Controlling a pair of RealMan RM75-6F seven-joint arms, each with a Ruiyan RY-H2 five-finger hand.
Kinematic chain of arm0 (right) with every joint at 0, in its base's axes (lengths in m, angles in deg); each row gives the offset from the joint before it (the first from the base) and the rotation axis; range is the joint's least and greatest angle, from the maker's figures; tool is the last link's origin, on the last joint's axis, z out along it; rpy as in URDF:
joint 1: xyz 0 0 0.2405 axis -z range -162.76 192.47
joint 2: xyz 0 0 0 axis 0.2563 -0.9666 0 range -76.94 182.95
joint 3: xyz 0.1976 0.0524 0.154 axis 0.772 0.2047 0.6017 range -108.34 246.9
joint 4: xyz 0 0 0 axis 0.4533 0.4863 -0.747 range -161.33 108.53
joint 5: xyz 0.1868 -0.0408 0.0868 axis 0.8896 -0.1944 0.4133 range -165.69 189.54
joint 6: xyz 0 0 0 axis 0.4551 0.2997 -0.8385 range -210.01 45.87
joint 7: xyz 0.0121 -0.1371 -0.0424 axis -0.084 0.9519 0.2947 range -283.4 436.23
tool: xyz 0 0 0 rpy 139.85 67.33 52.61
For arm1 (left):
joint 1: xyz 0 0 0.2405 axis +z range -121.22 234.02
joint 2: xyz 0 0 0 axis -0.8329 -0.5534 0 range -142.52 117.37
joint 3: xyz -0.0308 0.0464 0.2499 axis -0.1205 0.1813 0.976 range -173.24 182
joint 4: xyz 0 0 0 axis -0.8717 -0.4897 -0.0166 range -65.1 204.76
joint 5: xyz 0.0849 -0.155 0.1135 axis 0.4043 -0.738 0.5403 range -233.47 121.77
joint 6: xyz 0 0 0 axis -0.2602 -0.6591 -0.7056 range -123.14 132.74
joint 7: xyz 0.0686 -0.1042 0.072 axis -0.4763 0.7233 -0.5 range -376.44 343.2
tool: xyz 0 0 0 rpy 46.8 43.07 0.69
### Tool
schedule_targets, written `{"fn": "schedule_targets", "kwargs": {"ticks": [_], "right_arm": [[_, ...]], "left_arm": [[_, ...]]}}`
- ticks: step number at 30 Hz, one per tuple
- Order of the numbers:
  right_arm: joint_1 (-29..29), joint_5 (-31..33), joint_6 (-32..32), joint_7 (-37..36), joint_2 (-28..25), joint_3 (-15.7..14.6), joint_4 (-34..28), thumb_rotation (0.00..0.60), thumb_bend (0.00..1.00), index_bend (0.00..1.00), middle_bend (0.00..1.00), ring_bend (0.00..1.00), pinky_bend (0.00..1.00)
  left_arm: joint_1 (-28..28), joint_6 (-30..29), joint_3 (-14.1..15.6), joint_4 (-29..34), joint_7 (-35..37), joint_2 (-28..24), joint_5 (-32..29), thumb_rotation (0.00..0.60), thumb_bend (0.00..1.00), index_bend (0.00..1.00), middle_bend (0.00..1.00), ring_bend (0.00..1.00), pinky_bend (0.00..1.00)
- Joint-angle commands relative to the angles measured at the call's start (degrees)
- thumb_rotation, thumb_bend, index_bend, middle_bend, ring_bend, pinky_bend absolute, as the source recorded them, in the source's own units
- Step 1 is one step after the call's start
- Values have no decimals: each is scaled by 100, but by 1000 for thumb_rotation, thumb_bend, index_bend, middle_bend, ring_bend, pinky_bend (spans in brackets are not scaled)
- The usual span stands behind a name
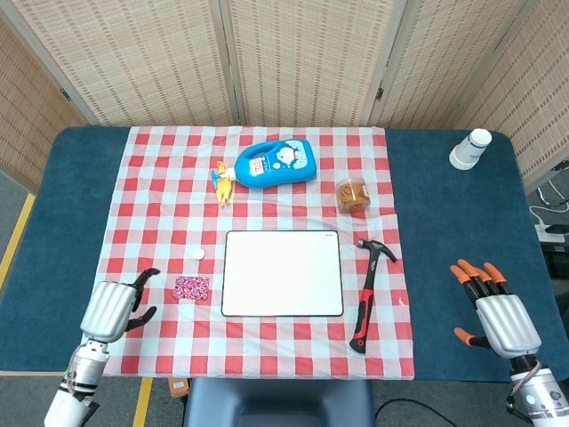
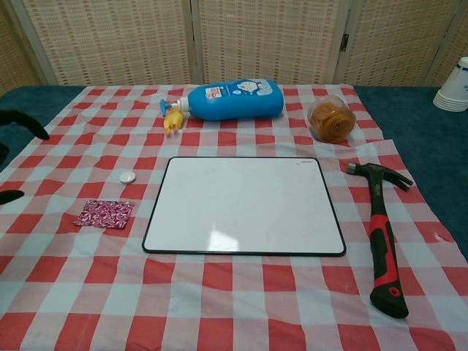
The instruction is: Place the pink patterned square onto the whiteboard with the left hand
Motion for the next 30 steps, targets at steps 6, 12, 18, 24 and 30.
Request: {"fn": "schedule_targets", "kwargs": {"ticks": [6, 12, 18, 24, 30], "right_arm": [[-21, -27, -27, -22, -11, -11, -2, 600, 70, 0, 0, 0, 0], [-13, -59, 33, -150, -36, 3, 32, 600, 71, 0, 0, 0, 0], [8, -107, 91, -247, -78, -8, 42, 600, 70, 0, 0, 0, 0], [1, -107, 82, -271, -80, -5, 55, 600, 70, 0, 0, 0, 0], [10, -102, 106, -259, -76, 2, 50, 600, 70, 0, 0, 0, 0]], "left_arm": [[-737, 958, -229, 368, -1658, 539, -1330, 600, 249, 346, 1000, 1000, 1000], [-1008, 1087, -392, 141, -1923, 917, -1882, 600, 301, 378, 1000, 1000, 1000], [-1231, 1205, -436, -50, -2266, 1042, -2497, 600, 297, 335, 1000, 1000, 1000], [-1366, 1198, -409, -165, -2233, 1036, -2640, 600, 290, 302, 1000, 1000, 1000], [-1413, 1177, -301, -386, -1953, 1073, -2482, 600, 291, 288, 1000, 1000, 1000]]}}
